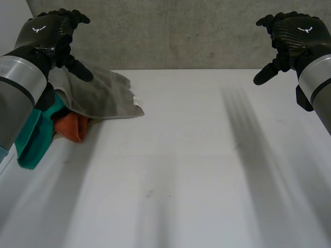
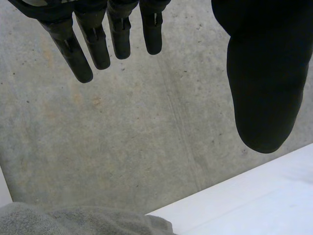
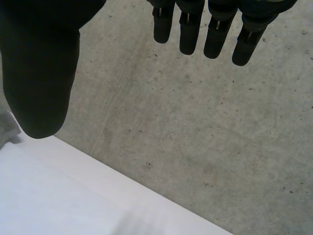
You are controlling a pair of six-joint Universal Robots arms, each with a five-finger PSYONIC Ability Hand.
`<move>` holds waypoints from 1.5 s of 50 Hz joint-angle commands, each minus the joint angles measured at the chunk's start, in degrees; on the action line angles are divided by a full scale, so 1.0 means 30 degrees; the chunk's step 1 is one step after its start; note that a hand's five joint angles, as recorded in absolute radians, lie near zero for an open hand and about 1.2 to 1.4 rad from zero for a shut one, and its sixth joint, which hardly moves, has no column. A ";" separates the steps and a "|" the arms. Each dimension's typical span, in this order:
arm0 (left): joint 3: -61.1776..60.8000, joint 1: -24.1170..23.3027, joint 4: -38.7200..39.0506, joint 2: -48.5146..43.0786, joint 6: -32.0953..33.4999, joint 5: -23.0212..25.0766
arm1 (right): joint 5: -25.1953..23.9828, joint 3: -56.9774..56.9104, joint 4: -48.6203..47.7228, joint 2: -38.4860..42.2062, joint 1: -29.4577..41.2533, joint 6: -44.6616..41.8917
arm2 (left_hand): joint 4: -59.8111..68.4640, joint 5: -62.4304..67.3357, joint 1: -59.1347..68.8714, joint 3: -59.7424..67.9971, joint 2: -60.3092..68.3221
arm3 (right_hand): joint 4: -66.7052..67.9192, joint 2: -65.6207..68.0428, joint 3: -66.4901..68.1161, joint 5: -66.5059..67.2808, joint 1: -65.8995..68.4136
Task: Fold the laundry.
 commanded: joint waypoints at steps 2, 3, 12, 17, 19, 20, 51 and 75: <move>0.0221 0.0008 -0.0031 -0.0066 0.0001 0.0019 | -0.0009 0.0020 -0.0036 -0.0025 0.0051 -0.0028 | -0.1952 -0.1877 -0.1890 -0.1917 -0.1980 | -0.2036 -0.1959 -0.1980 -0.1904 -0.1745; 0.0221 0.0008 -0.0060 -0.0066 0.0001 0.0019 | -0.0009 0.0020 -0.0036 -0.0025 0.0051 -0.0028 | -0.1952 -0.1877 -0.1890 -0.1917 -0.1980 | -0.2036 -0.1959 -0.1980 -0.1904 -0.1745; 0.0805 0.0037 -0.0002 -0.0387 0.0060 0.0019 | -0.0068 0.0049 -0.0036 -0.0025 -0.0037 0.0001 | -0.1952 -0.1877 -0.1890 -0.1917 -0.1980 | -0.2036 -0.1959 -0.1980 -0.1904 -0.1745; 0.2152 0.0884 0.0057 -0.1995 0.0644 0.0019 | -0.0127 0.0078 -0.0036 -0.0025 -0.0008 -0.0087 | -0.1938 -0.1862 -0.1875 -0.1902 -0.1965 | -0.2036 -0.1959 -0.1980 -0.1904 -0.1745; 0.3205 0.1967 0.0086 -0.3459 0.1667 0.0019 | -0.0156 0.0078 -0.0007 -0.0025 0.0080 -0.0116 | -0.1881 -0.1805 -0.1818 -0.1846 -0.1908 | -0.2036 -0.1959 -0.1980 -0.1904 -0.1745; 0.3586 0.2290 0.0087 -0.4015 0.2164 0.0019 | -0.0156 0.0078 -0.0006 -0.0025 0.0080 -0.0116 | -0.1881 -0.1805 -0.1818 -0.1846 -0.1908 | -0.2036 -0.1959 -0.1980 -0.1904 -0.1745; 0.9921 0.4228 0.4304 -1.0385 0.6539 -0.0275 | -0.0156 0.0694 -0.0065 0.0385 0.0168 -0.1288 | 2.1381 2.1456 2.1443 2.1416 2.1353 | -0.2036 -0.1959 -0.1980 -0.1904 -0.1745; 0.6463 -0.3770 0.4629 -0.6886 -0.2636 0.0868 | -0.0185 0.0547 -0.0065 -0.0113 -0.0183 -0.1376 | 2.1381 2.1456 2.1443 2.1416 2.1353 | -0.2036 -0.1959 -0.1980 -0.1904 -0.1745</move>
